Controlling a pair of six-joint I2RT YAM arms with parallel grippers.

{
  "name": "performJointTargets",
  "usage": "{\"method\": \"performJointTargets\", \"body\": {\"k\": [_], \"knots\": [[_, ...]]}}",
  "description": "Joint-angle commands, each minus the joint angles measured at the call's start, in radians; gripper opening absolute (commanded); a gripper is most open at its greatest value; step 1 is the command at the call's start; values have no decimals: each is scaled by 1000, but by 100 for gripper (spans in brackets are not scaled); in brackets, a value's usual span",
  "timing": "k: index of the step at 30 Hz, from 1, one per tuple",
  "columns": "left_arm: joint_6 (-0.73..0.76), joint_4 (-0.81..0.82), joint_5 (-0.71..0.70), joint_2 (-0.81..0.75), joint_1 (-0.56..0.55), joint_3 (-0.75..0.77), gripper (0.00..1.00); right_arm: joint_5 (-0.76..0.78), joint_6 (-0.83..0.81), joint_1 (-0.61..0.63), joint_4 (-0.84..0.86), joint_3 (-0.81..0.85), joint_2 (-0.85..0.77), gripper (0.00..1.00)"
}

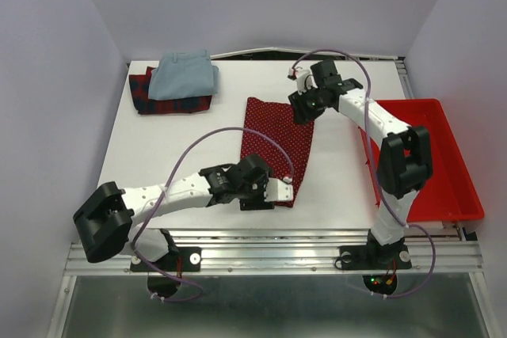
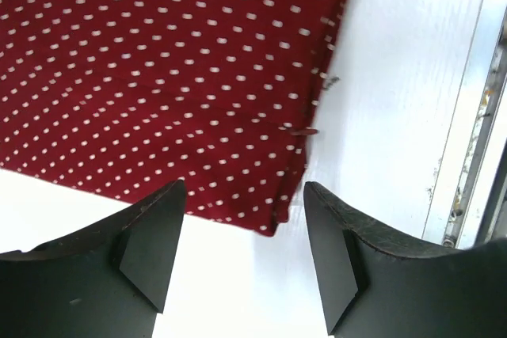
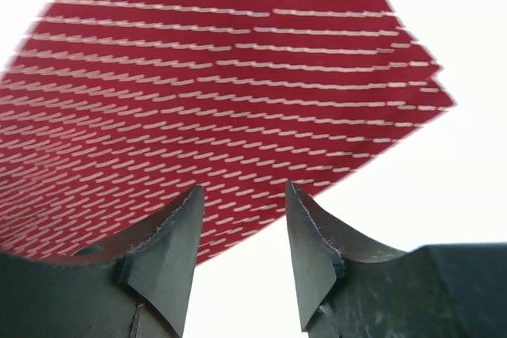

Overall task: Fold and stack the skirts
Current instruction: Fold the skirt

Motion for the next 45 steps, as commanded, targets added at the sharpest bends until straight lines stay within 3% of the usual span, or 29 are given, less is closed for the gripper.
{"method": "performJointTargets", "body": {"k": [1,5,8,12,16,19,28,31,38,45], "knots": [[105,66,-102,-2,-81,-112,73,-249,83,25,-67,-64,-73,50],[154,165,-203,26,-98,-150,73,-384,71,36,-76,-190,-116,49],[114,142,-112,-64,-60,-138,73,-375,58,36,-28,-316,-217,49],[8,117,16,-209,42,-129,73,-323,144,45,-99,-393,-283,49],[-78,137,33,-276,156,-136,73,-265,331,45,-126,-505,-323,62],[-73,183,10,-332,172,-173,76,-229,402,45,-117,-560,-343,81],[-68,224,21,-338,173,-195,79,-407,727,45,65,-810,-412,89],[-52,246,51,-368,173,-237,79,-455,776,45,105,-828,-390,89],[-9,268,77,-392,172,-271,79,-458,1108,56,363,-1000,-436,84],[24,271,142,-384,172,-291,79,-368,1200,108,608,-1118,-492,75]]}}
